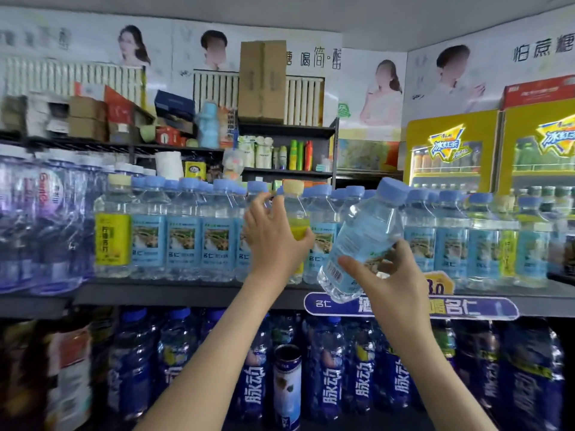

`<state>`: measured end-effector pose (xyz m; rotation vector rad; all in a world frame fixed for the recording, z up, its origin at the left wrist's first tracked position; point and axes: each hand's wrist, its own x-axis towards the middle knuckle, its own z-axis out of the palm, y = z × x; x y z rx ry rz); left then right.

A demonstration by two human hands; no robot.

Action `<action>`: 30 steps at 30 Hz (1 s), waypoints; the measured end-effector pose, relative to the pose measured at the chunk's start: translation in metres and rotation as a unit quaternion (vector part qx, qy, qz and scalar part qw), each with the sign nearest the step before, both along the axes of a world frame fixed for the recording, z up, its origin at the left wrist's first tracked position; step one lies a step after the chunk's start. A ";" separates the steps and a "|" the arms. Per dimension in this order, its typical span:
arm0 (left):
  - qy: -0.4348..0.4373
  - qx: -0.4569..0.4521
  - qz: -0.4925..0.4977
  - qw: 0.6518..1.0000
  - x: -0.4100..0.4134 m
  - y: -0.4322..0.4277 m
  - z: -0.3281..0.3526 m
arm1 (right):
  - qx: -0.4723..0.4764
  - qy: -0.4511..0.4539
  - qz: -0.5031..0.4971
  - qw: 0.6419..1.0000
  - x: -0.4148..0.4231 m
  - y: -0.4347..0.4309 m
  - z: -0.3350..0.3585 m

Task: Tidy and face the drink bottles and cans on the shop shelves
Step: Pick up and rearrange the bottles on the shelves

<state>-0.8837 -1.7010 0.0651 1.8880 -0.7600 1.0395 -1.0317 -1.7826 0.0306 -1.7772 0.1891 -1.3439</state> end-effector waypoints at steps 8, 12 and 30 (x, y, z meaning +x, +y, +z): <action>-0.027 -0.106 -0.185 0.977 -0.020 0.017 -0.033 | 0.000 -0.022 0.005 1.000 0.003 0.003 -0.011; -0.083 -0.224 -0.175 0.955 -0.025 0.045 -0.029 | -0.004 -0.012 0.014 1.000 0.013 0.010 -0.011; 0.112 -0.120 -0.268 0.949 0.038 0.163 -0.020 | -0.124 0.091 -0.285 0.946 0.130 0.063 -0.007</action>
